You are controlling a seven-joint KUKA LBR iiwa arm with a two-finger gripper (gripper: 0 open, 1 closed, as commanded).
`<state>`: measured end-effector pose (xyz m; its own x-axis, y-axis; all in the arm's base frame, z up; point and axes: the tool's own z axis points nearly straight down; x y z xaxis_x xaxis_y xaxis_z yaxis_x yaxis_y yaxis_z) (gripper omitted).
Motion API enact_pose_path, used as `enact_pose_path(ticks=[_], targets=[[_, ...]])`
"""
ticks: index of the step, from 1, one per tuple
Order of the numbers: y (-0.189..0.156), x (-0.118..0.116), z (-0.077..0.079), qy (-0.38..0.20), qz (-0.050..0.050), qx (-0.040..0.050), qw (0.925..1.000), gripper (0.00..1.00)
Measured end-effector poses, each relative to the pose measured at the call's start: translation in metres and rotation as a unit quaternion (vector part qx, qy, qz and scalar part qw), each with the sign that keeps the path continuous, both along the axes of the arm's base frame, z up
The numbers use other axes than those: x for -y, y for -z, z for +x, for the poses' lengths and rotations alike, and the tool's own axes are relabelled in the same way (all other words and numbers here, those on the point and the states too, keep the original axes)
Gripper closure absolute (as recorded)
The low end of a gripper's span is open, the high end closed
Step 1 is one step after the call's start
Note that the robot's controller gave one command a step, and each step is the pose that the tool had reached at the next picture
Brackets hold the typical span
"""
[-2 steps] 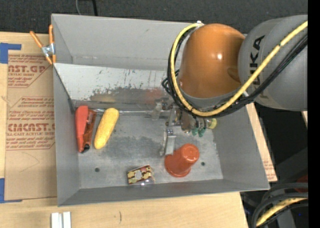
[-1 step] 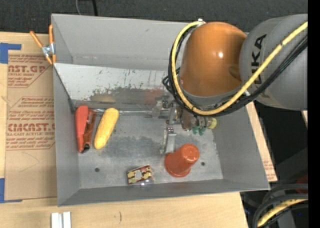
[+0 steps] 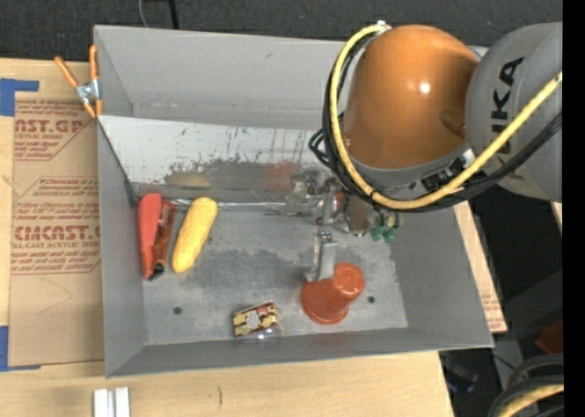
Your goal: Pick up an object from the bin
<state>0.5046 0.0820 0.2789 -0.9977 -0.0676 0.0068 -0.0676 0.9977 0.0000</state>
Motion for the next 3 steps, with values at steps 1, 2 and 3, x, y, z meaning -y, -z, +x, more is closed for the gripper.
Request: enact_pose_path(ticks=[1,2,3], targets=[[-0.005,0.026,-0.010,-0.004,0.002,0.0096,0.9999,0.00],[0.039,0.027,-0.014,0.004,0.001,0.0027,1.0000,0.00],[0.073,0.023,-0.021,-0.016,0.001,0.0077,0.9998,0.00]])
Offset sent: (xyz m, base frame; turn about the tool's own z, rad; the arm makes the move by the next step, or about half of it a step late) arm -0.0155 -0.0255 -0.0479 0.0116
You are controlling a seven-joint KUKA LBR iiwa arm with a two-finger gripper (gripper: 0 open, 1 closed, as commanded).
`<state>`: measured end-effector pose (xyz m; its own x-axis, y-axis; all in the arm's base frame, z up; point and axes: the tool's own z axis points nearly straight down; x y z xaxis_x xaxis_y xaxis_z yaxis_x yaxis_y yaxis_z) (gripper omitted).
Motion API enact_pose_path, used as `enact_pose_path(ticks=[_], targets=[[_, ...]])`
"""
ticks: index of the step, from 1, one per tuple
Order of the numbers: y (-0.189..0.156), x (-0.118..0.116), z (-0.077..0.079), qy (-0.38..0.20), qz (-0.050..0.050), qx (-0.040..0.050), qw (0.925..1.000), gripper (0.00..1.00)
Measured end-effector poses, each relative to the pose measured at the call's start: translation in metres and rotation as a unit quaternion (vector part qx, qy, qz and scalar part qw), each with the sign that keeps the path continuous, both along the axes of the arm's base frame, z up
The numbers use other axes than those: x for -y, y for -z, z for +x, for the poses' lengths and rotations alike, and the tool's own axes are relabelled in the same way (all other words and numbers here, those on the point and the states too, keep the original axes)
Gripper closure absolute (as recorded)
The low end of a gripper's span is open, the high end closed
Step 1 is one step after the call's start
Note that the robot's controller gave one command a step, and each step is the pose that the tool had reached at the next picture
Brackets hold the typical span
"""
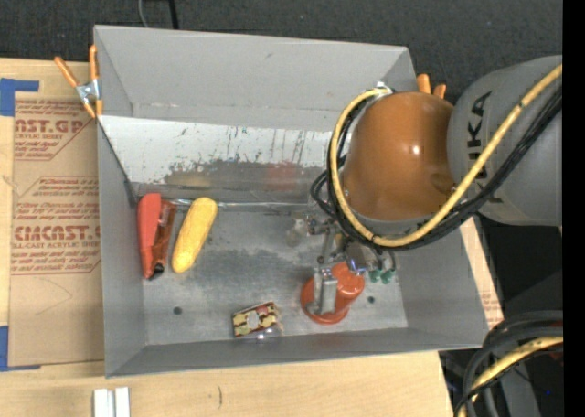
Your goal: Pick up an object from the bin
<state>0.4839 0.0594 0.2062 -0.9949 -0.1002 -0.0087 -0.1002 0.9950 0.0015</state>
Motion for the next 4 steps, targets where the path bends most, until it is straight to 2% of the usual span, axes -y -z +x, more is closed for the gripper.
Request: enact_pose_path(ticks=[1,2,3,4], targets=[[0.063,0.019,0.008,-0.022,0.000,0.0002,0.9998,0.00],[0.128,0.060,0.010,-0.073,0.002,0.0074,0.9973,1.00],[0.128,0.061,0.013,-0.073,0.001,0.0143,0.9973,0.00],[0.128,0.062,0.013,-0.072,0.001,0.0139,0.9973,0.00]])
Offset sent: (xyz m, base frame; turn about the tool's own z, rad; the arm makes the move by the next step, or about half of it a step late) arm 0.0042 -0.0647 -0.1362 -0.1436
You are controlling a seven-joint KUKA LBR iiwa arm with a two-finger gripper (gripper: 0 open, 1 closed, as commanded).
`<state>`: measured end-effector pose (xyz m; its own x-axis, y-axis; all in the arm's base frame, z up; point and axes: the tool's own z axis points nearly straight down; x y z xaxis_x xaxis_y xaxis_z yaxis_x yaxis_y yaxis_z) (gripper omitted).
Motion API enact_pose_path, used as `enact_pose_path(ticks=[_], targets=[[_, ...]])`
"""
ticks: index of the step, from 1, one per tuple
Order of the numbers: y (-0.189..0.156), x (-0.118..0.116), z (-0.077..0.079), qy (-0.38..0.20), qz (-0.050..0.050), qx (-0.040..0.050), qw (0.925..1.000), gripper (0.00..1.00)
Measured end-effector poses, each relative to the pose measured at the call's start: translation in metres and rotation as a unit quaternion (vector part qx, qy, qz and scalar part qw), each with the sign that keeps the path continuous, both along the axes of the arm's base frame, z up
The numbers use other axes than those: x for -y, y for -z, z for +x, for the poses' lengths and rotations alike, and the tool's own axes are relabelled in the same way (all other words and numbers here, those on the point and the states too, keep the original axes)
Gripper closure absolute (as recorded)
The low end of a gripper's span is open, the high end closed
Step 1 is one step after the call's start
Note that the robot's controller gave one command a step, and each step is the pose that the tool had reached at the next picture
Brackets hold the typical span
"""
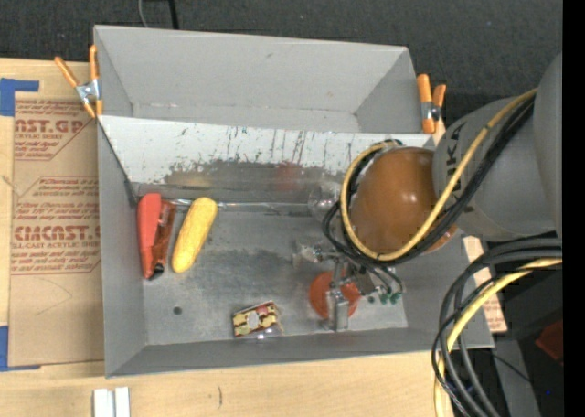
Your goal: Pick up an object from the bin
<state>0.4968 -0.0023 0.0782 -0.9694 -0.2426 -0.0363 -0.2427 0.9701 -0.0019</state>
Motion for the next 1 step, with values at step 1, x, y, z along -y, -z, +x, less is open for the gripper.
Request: enact_pose_path(ticks=[1], targets=[[-0.0332,0.0068,-0.0078,-0.007,-0.001,-0.0107,0.9999,0.00]])
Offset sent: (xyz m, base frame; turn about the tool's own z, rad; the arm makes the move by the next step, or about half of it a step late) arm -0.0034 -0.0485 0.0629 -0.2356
